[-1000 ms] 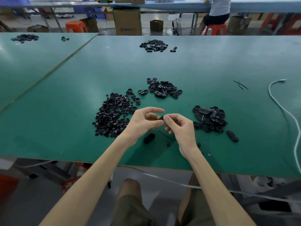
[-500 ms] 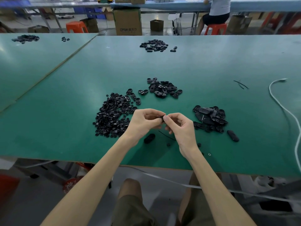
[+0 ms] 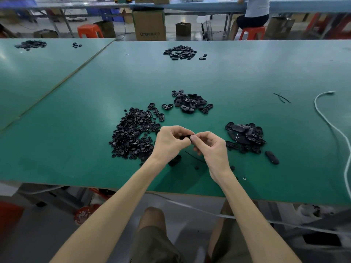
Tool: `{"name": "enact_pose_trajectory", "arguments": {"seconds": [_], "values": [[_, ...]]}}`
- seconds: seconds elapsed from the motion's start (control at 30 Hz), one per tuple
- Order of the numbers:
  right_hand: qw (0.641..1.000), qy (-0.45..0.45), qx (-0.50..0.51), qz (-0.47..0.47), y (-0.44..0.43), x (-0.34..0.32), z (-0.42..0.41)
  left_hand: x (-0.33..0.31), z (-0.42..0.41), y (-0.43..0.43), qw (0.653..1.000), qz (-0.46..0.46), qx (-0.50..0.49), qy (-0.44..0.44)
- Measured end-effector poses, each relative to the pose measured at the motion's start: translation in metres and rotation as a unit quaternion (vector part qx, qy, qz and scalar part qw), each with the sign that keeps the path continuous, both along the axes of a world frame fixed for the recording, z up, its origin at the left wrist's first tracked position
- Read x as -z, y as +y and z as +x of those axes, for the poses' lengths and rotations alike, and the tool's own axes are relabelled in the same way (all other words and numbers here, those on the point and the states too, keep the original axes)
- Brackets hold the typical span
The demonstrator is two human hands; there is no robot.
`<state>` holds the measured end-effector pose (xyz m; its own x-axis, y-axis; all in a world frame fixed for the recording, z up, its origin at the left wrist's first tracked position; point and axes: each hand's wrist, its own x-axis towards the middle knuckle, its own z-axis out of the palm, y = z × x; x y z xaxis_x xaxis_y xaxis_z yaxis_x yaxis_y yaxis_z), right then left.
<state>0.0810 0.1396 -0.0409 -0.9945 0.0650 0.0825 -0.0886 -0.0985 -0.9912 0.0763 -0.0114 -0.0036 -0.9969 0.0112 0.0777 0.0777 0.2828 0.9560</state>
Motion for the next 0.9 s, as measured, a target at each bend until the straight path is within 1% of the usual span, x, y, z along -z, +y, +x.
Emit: {"name": "enact_pose_trajectory", "arguments": {"seconds": [0.07, 0.27, 0.43, 0.53, 0.67, 0.73, 0.8, 0.9], "values": [[1.0, 0.003, 0.005, -0.006, 0.0, -0.001, 0.001, 0.0, -0.001, -0.003, 1.0, 0.002, 0.013, 0.001], [1.0, 0.006, 0.01, -0.009, 0.0, -0.002, 0.001, -0.003, 0.001, -0.015, 0.997, 0.05, 0.049, -0.018], [1.0, 0.006, 0.008, 0.006, 0.001, -0.002, 0.002, -0.002, 0.0, -0.012, 0.999, 0.018, 0.032, -0.001], [1.0, 0.006, 0.023, -0.004, 0.0, -0.003, 0.002, -0.006, -0.002, -0.007, 0.999, 0.005, 0.028, 0.014], [0.998, -0.016, 0.049, -0.026, -0.002, -0.002, 0.0, -0.023, -0.016, 0.007, 0.999, 0.015, -0.001, 0.049], [0.999, -0.014, 0.04, -0.01, -0.002, -0.001, -0.001, -0.033, -0.024, 0.024, 0.998, 0.001, 0.024, 0.056], [0.999, -0.013, 0.031, 0.041, -0.003, -0.002, -0.002, -0.039, -0.032, 0.045, 0.995, -0.034, 0.071, 0.054], [0.993, -0.043, 0.048, 0.097, -0.002, -0.006, -0.002, -0.04, -0.043, 0.079, 0.988, -0.071, 0.13, 0.051]]}}
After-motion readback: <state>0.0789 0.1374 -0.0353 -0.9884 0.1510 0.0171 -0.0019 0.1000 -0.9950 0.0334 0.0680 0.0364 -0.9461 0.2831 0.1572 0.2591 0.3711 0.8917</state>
